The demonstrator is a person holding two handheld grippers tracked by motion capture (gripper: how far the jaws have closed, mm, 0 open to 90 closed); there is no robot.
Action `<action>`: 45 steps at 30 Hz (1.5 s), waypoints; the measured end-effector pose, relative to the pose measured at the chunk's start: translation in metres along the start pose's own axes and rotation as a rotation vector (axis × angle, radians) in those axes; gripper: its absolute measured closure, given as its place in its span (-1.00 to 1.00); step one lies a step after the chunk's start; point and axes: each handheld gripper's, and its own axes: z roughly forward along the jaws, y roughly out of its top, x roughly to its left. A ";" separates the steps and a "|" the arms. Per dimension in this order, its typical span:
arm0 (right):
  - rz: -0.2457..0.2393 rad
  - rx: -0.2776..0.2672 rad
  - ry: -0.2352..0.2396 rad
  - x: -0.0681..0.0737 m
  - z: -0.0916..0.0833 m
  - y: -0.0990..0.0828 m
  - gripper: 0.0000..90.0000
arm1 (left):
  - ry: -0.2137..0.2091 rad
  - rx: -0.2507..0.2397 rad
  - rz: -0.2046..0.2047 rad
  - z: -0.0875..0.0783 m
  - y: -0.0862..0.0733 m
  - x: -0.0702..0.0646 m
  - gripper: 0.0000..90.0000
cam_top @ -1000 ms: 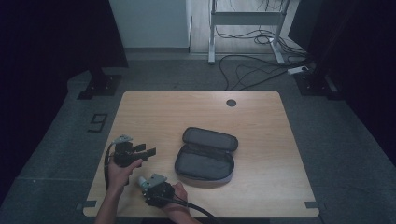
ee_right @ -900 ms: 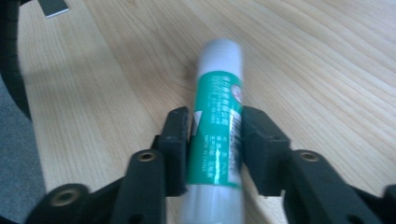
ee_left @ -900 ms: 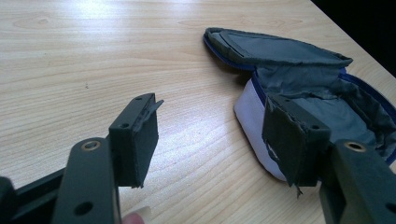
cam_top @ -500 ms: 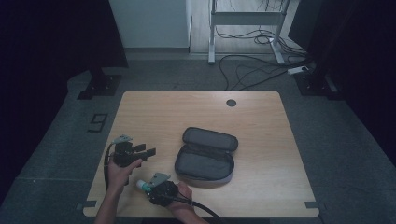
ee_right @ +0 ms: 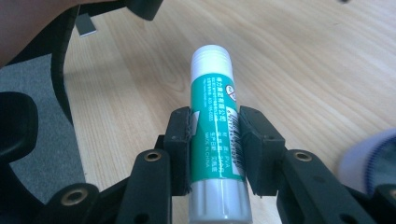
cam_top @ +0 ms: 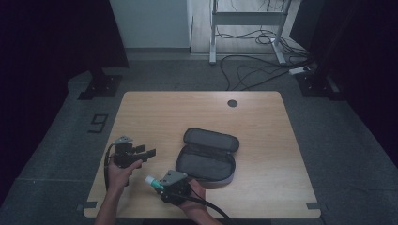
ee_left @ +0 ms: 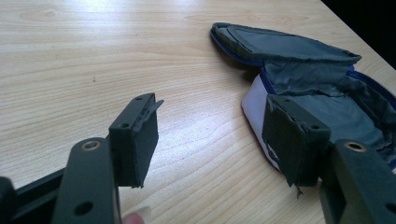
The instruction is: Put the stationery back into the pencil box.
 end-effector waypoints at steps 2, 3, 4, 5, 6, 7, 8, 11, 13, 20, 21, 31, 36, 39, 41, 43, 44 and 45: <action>0.011 -0.012 -0.002 -0.004 -0.004 -0.001 0.44 | 0.003 0.001 -0.001 0.000 0.000 0.001 -0.19; 0.011 -0.012 -0.002 -0.004 -0.004 -0.001 0.44 | 0.003 0.001 -0.001 0.000 0.000 0.001 -0.19; 0.017 -0.019 -0.002 -0.005 -0.006 -0.002 0.44 | 0.006 0.001 -0.001 0.000 0.000 0.001 -0.19; 0.026 -0.030 0.000 -0.008 -0.008 -0.003 0.44 | 0.010 0.004 0.000 -0.001 0.000 0.002 -0.19; 0.026 -0.030 0.000 -0.008 -0.008 -0.003 0.44 | 0.010 0.004 0.000 -0.001 0.000 0.002 -0.20; 0.028 -0.035 0.000 -0.009 -0.010 -0.003 0.44 | 0.012 0.005 0.001 -0.001 -0.001 0.002 -0.20; 0.030 -0.037 -0.001 -0.009 -0.011 -0.004 0.44 | 0.014 0.007 0.000 -0.001 -0.001 0.002 -0.19; 0.029 -0.046 -0.006 -0.012 -0.015 -0.006 0.44 | 0.019 0.008 -0.001 -0.002 -0.001 0.003 -0.19; 0.044 -0.057 -0.010 -0.015 -0.018 -0.006 0.44 | 0.018 0.010 0.000 -0.002 -0.002 0.002 -0.19; 0.053 -0.073 -0.029 -0.023 -0.026 -0.002 0.44 | 0.012 0.007 0.010 -0.002 -0.002 0.001 -0.19; 0.055 -0.076 -0.029 -0.025 -0.027 -0.002 0.44 | 0.011 0.008 0.011 -0.002 -0.002 0.001 -0.19; 0.059 -0.062 -0.086 -0.043 -0.038 -0.013 0.44 | 0.010 0.027 0.019 0.001 -0.003 -0.002 -0.20; 0.075 -0.075 -0.107 -0.049 -0.045 -0.014 0.44 | 0.006 0.043 0.035 0.004 -0.004 -0.005 -0.20; 0.080 -0.081 -0.117 -0.053 -0.048 -0.014 0.44 | -0.002 0.055 0.046 0.007 -0.004 -0.008 -0.20; 0.092 -0.080 -0.123 -0.056 -0.048 -0.015 0.44 | -0.004 0.059 0.051 0.008 -0.004 -0.009 -0.20; 0.101 -0.076 -0.133 -0.062 -0.049 -0.018 0.44 | -0.007 0.061 0.054 0.008 -0.004 -0.010 -0.20; 0.101 -0.076 -0.133 -0.062 -0.049 -0.018 0.44 | -0.007 0.061 0.054 0.008 -0.004 -0.010 -0.20; 0.106 -0.076 -0.136 -0.064 -0.050 -0.019 0.44 | -0.007 0.060 0.053 0.008 -0.004 -0.010 -0.20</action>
